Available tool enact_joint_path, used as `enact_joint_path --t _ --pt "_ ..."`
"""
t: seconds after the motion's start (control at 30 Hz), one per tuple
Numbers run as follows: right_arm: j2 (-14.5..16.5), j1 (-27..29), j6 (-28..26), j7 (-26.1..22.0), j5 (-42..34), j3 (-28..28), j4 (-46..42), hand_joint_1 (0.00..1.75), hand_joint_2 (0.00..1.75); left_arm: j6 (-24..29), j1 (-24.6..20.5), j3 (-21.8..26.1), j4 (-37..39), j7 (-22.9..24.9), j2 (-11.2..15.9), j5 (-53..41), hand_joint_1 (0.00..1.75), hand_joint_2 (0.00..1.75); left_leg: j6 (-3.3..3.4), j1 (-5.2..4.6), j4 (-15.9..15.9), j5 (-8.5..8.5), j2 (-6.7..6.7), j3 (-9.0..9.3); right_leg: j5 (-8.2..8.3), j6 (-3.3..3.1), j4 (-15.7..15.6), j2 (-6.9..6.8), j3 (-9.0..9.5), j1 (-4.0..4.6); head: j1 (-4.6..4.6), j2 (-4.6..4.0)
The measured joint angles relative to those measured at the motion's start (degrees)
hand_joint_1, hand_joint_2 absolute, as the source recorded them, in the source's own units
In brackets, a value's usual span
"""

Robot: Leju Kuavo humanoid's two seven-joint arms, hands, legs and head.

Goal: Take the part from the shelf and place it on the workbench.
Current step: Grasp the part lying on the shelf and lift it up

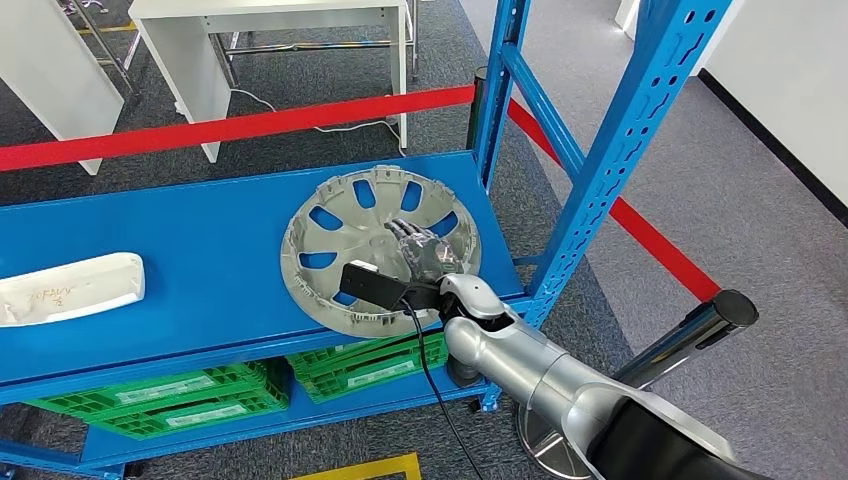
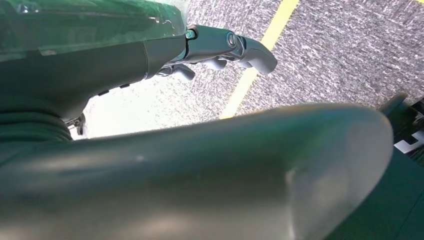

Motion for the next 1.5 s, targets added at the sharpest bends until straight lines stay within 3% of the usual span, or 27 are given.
enact_joint_path --t 0.13,0.27,0.67,0.97,1.5 --pt "0.2 -0.3 0.0 -0.2 -0.3 0.1 0.7 0.00 1.75 -0.1 -0.1 0.0 0.0 -0.1 0.0 -0.1 0.00 0.00 0.00 0.00 0.0 0.00 0.00 0.00 0.00 0.00 0.0 0.00 -0.01 0.00 0.00 0.00" --pt "0.3 -0.4 -0.6 -0.3 -0.6 0.3 1.1 0.00 0.00 -0.1 -0.2 0.0 0.1 -0.1 0.0 -0.2 0.00 0.00 0.00 0.00 0.0 0.00 0.00 0.00 0.00 0.00 0.0 0.01 -0.01 0.00 0.00 0.00" --pt "1.8 -1.4 -1.8 1.7 1.4 1.1 1.4 0.00 0.00 0.0 -1.5 0.0 0.1 1.7 0.1 -2.5 0.00 0.00 -0.01 0.01 0.0 0.00 -0.01 -0.01 0.00 -0.01 0.0 0.02 -0.02 0.02 0.00 0.00" --pt "3.5 -2.7 0.0 3.0 2.7 2.3 -3.8 0.00 0.00 -0.2 -4.3 0.0 -0.3 4.3 1.4 -6.6 0.00 0.00 -0.02 0.03 0.0 0.02 0.00 0.00 -0.02 -0.04 0.1 0.01 -0.03 0.03 -0.01 0.00" --pt "3.6 -5.4 7.0 4.8 -1.1 4.8 -6.4 0.00 0.00 -2.3 -5.8 0.3 -1.4 5.1 2.0 -12.7 0.00 0.00 -0.02 0.03 0.0 0.01 0.00 -0.01 -0.03 -0.05 0.1 0.01 -0.03 0.03 -0.01 0.00"
